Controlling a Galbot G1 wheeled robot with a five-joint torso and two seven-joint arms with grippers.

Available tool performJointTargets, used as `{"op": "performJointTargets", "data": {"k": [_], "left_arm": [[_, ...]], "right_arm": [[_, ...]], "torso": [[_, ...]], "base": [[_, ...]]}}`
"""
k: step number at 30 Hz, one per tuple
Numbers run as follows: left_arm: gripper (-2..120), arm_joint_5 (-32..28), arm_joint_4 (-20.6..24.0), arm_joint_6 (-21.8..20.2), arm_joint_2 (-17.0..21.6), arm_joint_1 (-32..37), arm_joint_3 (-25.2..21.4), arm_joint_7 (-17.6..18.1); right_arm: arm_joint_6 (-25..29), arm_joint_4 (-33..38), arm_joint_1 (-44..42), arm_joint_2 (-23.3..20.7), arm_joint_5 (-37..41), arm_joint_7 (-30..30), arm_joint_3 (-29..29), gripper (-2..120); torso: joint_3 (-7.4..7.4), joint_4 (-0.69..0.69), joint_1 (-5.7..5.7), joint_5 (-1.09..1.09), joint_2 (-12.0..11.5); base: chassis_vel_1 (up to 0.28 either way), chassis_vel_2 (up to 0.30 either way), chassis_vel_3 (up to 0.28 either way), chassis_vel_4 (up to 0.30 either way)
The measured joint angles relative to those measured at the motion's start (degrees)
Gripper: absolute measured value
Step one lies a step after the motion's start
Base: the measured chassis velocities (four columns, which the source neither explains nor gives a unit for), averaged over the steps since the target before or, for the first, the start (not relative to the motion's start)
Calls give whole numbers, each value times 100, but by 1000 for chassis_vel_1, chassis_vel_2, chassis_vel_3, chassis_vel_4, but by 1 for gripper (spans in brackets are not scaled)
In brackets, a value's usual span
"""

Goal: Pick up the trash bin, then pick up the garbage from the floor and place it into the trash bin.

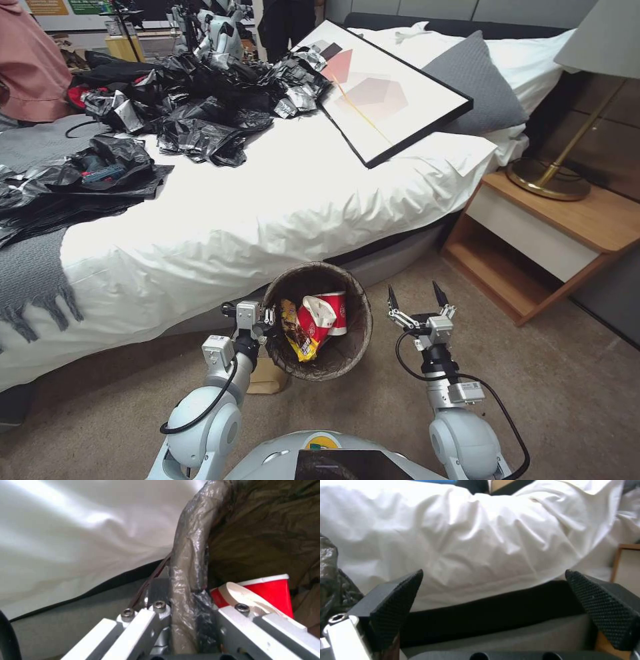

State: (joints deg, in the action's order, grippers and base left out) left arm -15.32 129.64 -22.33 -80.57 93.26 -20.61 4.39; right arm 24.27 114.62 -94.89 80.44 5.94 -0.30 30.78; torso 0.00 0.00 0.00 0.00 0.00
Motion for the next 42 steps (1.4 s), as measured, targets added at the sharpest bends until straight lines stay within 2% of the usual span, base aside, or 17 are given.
{"op": "performJointTargets", "data": {"k": [19,32,42], "left_arm": [[0,-4,189,-282,136,192,57,-58],[0,7,201,-298,183,293,74,-70],[0,13,201,-247,195,314,68,-77]], "right_arm": [[-231,-51,229,-5,-38,-6,-83,100],[-293,-66,272,-31,-56,-10,-66,100],[-331,62,-13,-26,-153,-80,-144,100]], "torso": [[0,2,0,0,0],[0,0,0,0,0],[0,0,0,0,0]], "base": [[82,79,89,79],[130,131,122,126],[126,122,114,131]]}}
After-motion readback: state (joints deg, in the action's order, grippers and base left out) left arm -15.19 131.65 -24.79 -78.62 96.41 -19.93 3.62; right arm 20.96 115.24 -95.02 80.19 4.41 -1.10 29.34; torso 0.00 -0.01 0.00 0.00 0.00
